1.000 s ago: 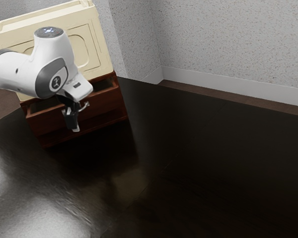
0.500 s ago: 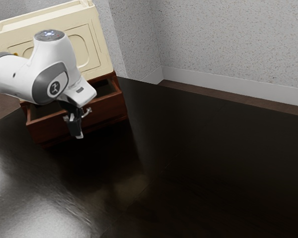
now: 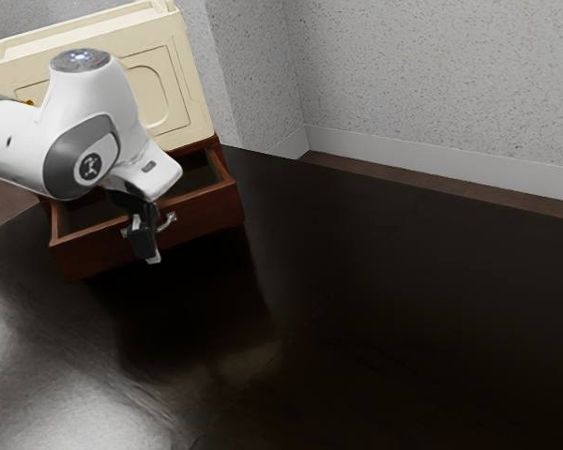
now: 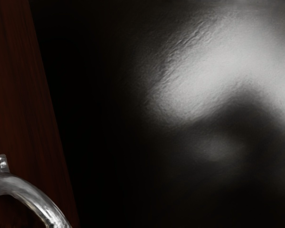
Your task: Pull the drawer handle with one arm to open the drawer
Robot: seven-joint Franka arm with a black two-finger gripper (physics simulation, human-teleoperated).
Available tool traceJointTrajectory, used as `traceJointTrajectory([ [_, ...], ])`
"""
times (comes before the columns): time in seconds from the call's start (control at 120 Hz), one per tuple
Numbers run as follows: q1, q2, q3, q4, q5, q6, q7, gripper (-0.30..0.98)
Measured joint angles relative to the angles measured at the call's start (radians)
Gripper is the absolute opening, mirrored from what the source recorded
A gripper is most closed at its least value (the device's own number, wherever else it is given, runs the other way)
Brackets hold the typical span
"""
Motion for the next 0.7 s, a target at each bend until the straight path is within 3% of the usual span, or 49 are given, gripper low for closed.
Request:
traceJointTrajectory([
  [0.167, 0.019, -0.044, 0.002, 0.047, -0.007, -0.031, -0.018, 0.68],
  [0.342, 0.022, -0.056, 0.0, 0.158, -0.067, -0.145, -0.014, 0.68],
  [0.542, -0.054, -0.064, 0.0, 0.285, -0.108, -0.268, 0.015, 0.69],
  [0.7, -0.056, -0.063, 0.005, 0.311, -0.149, -0.33, 0.01, 0.69],
])
